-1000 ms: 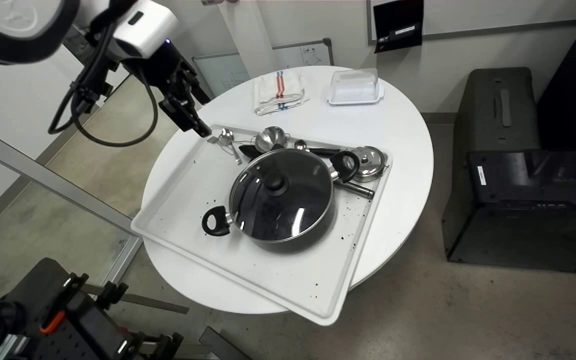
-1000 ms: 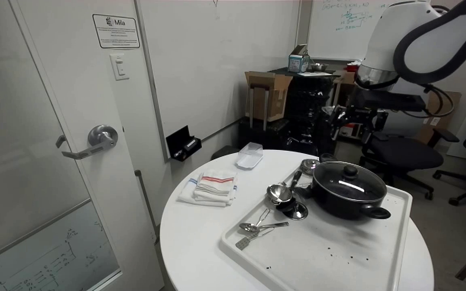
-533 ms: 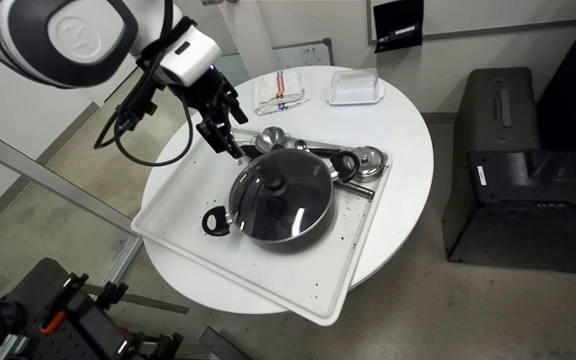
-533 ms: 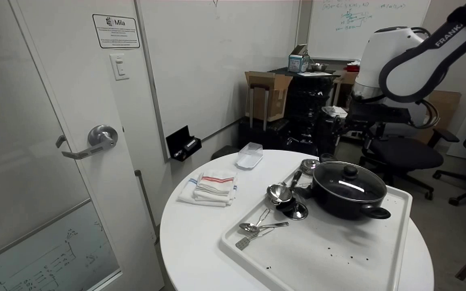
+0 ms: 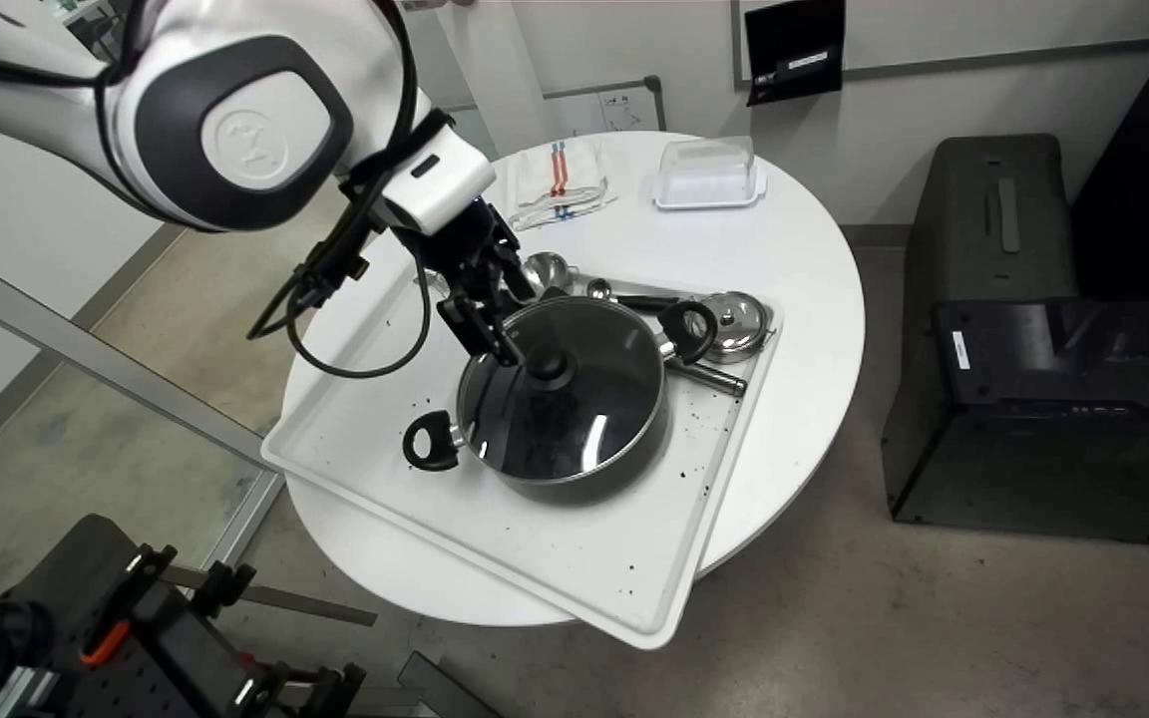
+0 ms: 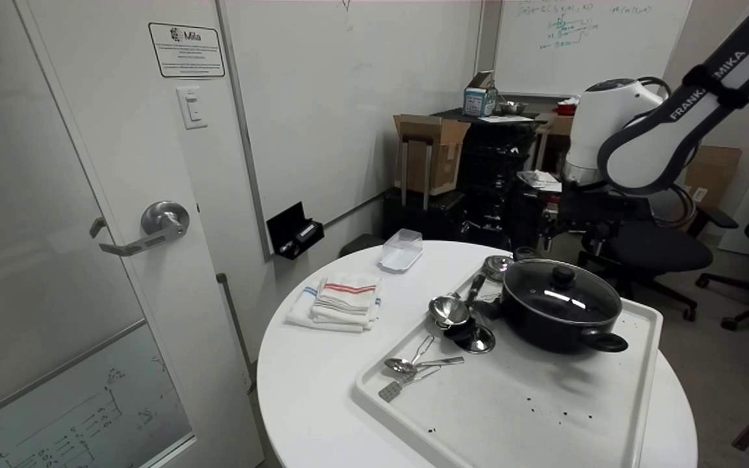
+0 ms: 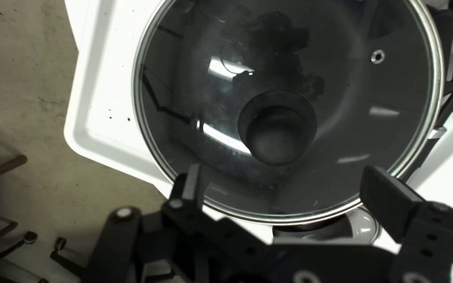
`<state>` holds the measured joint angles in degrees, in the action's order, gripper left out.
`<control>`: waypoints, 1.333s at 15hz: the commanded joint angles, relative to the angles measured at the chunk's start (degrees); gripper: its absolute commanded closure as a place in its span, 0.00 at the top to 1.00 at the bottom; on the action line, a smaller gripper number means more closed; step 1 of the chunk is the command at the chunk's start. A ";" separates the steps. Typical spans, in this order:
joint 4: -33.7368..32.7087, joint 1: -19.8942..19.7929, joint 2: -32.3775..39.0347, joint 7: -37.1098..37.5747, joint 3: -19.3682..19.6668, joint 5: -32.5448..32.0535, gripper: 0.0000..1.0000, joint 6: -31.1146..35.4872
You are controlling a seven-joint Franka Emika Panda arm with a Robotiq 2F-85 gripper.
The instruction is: Remove the lid from the pot
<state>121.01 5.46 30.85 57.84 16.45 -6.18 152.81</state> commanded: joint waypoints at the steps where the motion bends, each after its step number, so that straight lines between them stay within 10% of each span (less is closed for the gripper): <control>1: -2.60 1.15 3.55 1.76 1.22 -0.41 1.00 -0.49; 15: -8.83 -0.05 10.77 0.58 0.25 2.87 1.00 -2.96; 17: -9.49 -0.25 11.23 0.38 0.12 3.29 0.74 -3.47; 20: -10.11 -0.46 11.54 0.22 0.02 3.75 0.62 -4.24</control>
<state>113.15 5.30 41.22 57.99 16.64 -3.73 150.37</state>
